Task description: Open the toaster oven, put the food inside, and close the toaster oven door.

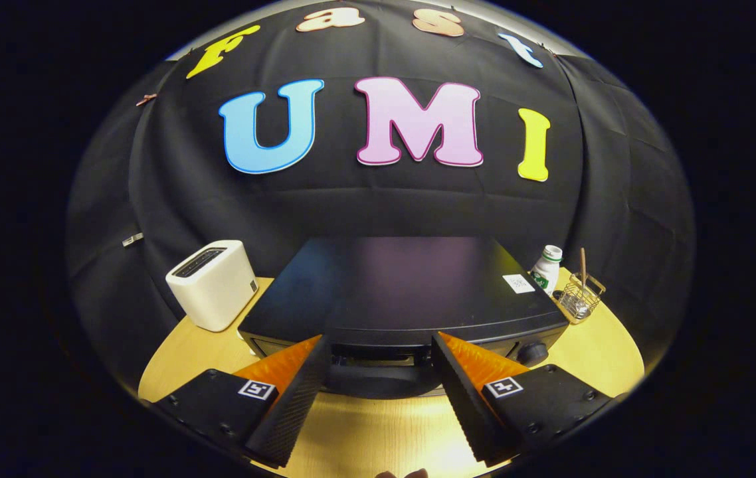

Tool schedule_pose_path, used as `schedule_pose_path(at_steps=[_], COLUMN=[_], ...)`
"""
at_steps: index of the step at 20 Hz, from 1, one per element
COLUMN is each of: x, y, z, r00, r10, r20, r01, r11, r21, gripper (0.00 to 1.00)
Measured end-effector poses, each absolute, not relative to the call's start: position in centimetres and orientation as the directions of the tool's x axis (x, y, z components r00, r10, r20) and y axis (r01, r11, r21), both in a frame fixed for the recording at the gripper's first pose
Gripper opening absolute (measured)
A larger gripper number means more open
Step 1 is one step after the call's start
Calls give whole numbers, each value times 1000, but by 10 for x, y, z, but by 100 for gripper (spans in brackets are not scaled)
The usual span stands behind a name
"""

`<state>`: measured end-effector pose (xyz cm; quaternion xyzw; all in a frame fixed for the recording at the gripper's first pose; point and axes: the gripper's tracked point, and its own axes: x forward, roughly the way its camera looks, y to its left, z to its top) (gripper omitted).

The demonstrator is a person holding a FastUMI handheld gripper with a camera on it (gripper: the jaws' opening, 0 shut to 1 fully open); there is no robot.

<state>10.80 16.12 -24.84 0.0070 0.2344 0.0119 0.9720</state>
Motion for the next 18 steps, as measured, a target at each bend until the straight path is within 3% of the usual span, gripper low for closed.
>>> schedule_pose_path(at_steps=[7, 18], x=[101, 2], y=[160, 159], z=[-256, -304], r00=[884, 844], r10=[-6, -4], r20=[-468, -536], r01=[10, 17], r11=[1000, 1000], r21=[5, 19], gripper=[100, 99])
